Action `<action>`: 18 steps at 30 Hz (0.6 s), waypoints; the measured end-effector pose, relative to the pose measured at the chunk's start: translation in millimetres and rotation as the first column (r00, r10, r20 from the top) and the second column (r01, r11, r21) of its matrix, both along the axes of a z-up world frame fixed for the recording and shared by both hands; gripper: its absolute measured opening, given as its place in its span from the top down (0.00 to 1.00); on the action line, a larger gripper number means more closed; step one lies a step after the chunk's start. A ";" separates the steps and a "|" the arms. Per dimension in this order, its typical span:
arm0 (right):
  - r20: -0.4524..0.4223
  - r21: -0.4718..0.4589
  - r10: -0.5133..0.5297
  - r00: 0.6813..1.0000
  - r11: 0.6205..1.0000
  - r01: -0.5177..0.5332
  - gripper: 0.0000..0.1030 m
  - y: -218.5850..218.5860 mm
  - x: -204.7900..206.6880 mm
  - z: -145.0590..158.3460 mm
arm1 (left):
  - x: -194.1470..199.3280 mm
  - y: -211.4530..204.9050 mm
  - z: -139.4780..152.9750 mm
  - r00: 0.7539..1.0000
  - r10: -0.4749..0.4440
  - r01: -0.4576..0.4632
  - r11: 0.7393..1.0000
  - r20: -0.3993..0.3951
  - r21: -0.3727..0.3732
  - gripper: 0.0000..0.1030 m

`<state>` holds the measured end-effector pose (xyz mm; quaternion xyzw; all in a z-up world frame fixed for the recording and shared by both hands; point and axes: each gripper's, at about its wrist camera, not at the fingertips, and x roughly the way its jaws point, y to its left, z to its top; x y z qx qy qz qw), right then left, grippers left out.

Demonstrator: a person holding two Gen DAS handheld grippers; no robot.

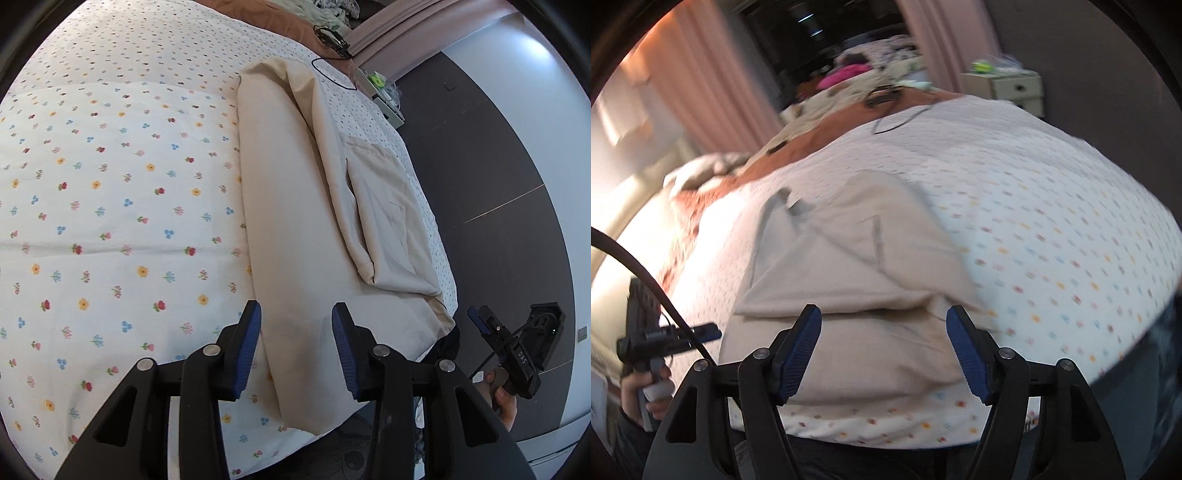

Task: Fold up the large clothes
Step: 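Press the folded jacket flat with both grippers, then grasp the end of the narrow jacket bundle with the right gripper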

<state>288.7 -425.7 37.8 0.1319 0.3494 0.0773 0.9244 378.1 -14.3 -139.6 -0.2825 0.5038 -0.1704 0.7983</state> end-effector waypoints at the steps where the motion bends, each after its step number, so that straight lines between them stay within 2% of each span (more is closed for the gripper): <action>1: -0.002 -0.015 0.024 1.000 1.000 -0.024 0.33 6.5 2.6 1.5 | -3.2 3.4 1.0 1.000 0.004 -0.004 1.000 0.002 -0.001 0.60; 5: -0.032 -0.084 0.139 0.990 0.986 -0.141 0.33 49.2 20.7 4.9 | -11.2 21.1 0.0 1.000 0.030 -0.030 0.999 0.005 -0.009 0.60; 9: -0.074 -0.151 0.243 0.967 0.956 -0.252 0.33 93.9 36.8 2.9 | -18.2 42.3 -5.1 0.997 0.073 -0.072 0.997 0.005 -0.031 0.60; 18: -0.153 -0.267 0.358 0.921 0.883 -0.387 0.33 166.4 87.9 -13.1 | -33.0 85.8 -16.2 0.989 0.149 -0.149 0.986 -0.014 -0.068 0.60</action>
